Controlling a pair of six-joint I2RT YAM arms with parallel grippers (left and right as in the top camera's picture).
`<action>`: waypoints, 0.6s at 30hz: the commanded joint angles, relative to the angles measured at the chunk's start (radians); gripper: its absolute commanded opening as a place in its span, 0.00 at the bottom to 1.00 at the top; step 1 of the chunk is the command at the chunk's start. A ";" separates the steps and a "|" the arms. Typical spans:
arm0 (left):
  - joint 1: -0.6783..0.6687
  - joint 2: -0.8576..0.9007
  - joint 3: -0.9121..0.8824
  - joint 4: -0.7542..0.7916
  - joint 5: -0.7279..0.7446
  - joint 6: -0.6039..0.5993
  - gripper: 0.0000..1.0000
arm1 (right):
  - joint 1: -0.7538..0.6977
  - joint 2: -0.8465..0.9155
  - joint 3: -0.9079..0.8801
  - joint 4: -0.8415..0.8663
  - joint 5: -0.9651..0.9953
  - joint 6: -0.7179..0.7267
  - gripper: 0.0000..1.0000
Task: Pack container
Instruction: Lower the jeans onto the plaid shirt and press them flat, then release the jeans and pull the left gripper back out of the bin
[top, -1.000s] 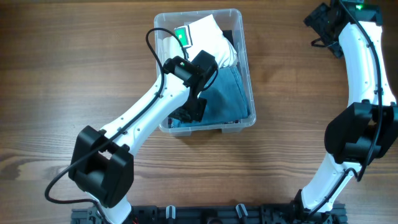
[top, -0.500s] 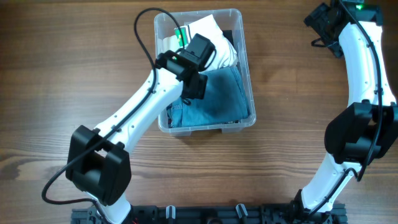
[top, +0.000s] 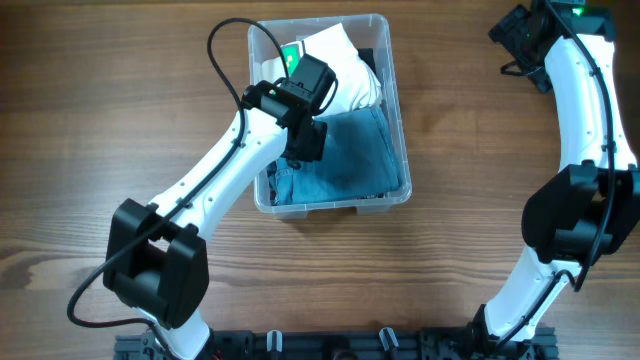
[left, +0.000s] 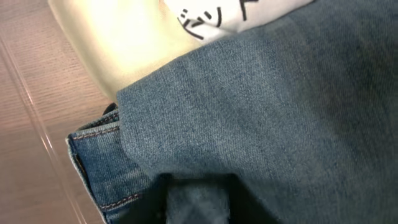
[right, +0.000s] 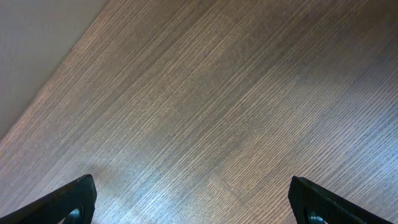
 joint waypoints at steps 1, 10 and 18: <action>0.002 -0.030 0.038 0.002 -0.012 0.007 0.40 | 0.003 0.015 -0.001 0.000 -0.006 0.011 1.00; 0.002 -0.319 0.100 -0.045 -0.012 0.006 1.00 | 0.003 0.015 -0.001 0.000 -0.006 0.011 1.00; 0.002 -0.536 0.100 -0.123 -0.011 0.006 1.00 | 0.003 0.015 -0.001 0.000 -0.006 0.011 1.00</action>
